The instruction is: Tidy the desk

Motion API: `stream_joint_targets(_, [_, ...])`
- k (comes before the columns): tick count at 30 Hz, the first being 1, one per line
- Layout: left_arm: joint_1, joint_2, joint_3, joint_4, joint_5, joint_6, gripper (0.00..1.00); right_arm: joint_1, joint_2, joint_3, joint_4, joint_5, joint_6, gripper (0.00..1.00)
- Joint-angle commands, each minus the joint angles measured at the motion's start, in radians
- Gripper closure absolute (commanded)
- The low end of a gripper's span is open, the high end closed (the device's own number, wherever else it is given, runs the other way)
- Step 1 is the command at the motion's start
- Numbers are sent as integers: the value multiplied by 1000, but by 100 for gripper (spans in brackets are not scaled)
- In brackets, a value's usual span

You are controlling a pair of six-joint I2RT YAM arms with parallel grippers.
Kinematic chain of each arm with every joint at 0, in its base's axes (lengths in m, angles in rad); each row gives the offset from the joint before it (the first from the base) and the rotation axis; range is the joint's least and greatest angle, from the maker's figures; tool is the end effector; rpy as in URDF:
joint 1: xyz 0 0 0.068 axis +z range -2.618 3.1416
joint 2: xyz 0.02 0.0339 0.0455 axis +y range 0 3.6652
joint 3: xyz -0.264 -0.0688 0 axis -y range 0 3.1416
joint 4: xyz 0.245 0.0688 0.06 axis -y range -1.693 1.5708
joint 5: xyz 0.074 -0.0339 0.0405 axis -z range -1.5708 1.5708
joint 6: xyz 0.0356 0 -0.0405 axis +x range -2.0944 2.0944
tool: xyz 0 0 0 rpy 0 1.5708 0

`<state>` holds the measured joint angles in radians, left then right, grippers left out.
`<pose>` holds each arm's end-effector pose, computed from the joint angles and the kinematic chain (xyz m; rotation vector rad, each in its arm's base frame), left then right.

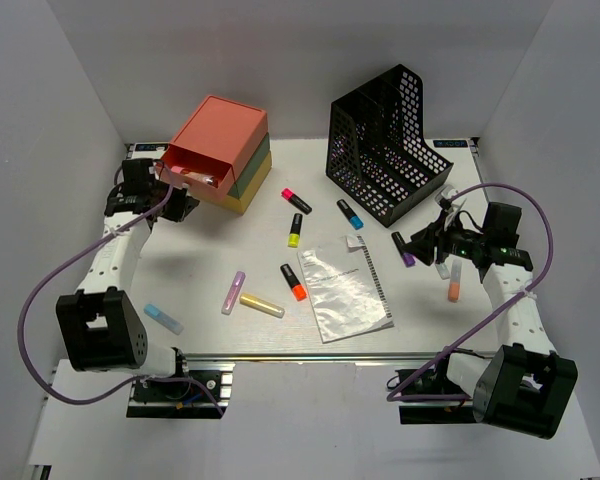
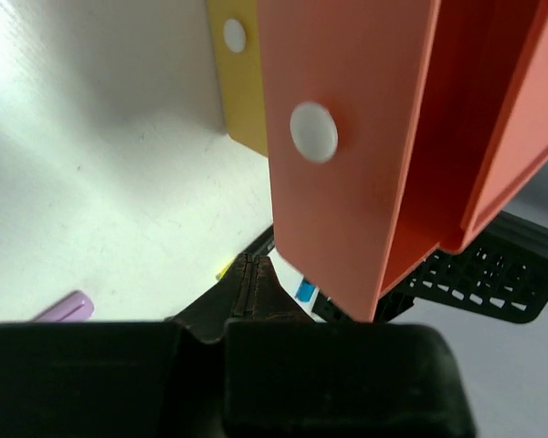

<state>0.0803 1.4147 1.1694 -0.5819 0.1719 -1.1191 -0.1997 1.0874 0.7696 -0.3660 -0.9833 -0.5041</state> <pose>0.3045 0.0184 0.2927 -1.3394 2.1076 -0.6697 0.2229 -0.0149 0.2685 -0.7755 1.8275 0.6521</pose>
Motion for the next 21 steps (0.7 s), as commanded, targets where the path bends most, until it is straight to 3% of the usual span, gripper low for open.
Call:
stream_joint_targets(1, [4, 23, 15, 65, -2, -13, 100, -4, 5, -9, -1, -25, -11, 51])
stream_joint_targets(10, [4, 82, 27, 148, 5, -42, 100, -4, 11, -6, -8, -26, -20, 51])
stream_joint_targets(15, [4, 107, 39, 171, 23, -50, 80, -7, 12, -3, -13, -28, -25, 51])
stream_joint_targets(21, [4, 132, 47, 201, 43, -61, 67, -7, 17, -1, -17, -28, -31, 51])
